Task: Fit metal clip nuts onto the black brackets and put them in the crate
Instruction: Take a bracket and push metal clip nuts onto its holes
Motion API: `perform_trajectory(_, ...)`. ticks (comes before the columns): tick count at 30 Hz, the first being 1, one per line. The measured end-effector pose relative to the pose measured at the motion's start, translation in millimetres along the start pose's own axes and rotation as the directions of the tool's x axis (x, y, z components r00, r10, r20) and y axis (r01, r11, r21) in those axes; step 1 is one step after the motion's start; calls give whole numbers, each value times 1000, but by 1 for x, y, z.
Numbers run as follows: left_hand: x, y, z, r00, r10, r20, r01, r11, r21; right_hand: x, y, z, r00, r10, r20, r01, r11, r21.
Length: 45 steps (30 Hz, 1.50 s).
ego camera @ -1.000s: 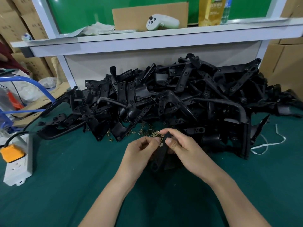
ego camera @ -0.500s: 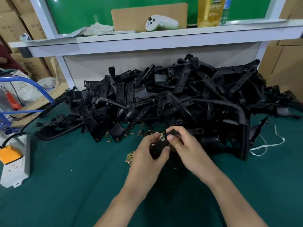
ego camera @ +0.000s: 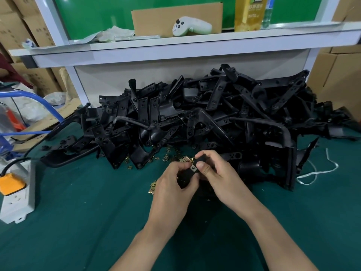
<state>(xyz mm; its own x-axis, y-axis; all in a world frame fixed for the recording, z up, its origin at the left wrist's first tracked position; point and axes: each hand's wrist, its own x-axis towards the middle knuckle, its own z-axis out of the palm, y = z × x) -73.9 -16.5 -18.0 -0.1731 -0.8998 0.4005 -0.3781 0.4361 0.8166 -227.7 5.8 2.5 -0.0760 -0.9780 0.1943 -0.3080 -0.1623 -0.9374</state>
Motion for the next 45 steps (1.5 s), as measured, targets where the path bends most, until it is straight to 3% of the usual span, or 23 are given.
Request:
perform_trajectory(6,8,-2,-14,995,-36,95,38,999,-14,2,2,-4,1000,2,-27,-1,1000,11)
perform_trajectory(9,15,-11,-38,995,-47,91,26,974,227,2,5,-5,998,5,-67,-7,1000,-21)
perform_trajectory(12,14,-20,-55,949,-142,283,-29,850,526,2,8,-7,994,7,-114,-14,998,-66)
perform_trajectory(18,16,-26,-63,898,-166,407,-122,794,595,3,10,-13,983,51,-174,-62,996,-57)
perform_trajectory(24,16,-31,-48,959,-11,284,-171,777,606,3,10,-13,981,82,-173,-90,995,-35)
perform_trajectory(32,16,-24,-41,982,119,146,-183,794,580,2,7,-13,984,90,-153,-96,995,-33)
perform_trajectory(45,17,-20,-42,987,150,51,-157,884,441,1,6,-11,989,86,-124,-92,995,-48)
